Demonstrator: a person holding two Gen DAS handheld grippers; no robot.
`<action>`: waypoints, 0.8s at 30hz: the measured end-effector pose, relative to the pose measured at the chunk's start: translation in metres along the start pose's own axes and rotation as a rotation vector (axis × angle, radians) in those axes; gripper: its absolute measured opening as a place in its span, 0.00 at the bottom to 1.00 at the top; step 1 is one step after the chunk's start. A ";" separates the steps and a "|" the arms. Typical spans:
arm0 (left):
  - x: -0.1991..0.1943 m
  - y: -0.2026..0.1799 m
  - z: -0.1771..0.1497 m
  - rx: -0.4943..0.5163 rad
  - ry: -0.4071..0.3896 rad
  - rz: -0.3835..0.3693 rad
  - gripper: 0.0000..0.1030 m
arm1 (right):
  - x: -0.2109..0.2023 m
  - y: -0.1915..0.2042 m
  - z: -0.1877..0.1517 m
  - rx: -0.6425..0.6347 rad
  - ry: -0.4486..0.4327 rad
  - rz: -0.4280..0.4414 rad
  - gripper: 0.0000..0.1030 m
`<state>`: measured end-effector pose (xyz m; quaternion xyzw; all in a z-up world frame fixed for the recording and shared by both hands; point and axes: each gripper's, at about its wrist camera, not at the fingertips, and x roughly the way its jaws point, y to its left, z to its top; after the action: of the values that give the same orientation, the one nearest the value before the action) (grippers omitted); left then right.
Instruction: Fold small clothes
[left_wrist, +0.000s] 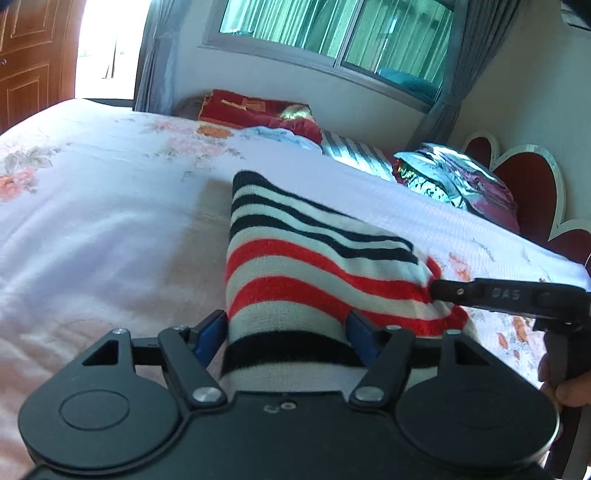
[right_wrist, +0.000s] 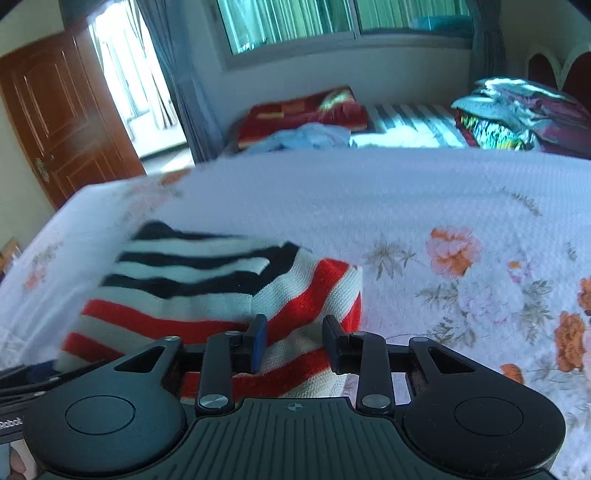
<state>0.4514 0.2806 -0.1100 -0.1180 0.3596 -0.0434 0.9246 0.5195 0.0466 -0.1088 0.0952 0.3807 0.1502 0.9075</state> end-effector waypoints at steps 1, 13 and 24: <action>-0.006 0.000 -0.002 0.000 -0.005 -0.002 0.66 | -0.009 0.000 -0.002 0.003 -0.014 0.018 0.32; -0.033 -0.005 -0.042 0.051 0.059 0.030 0.70 | -0.071 0.011 -0.067 -0.038 0.013 -0.020 0.33; -0.044 -0.005 -0.047 0.071 0.090 0.022 0.70 | -0.081 0.006 -0.095 0.038 0.049 -0.101 0.32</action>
<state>0.3874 0.2746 -0.1140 -0.0791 0.4002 -0.0511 0.9116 0.3958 0.0303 -0.1194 0.0891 0.4099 0.0992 0.9023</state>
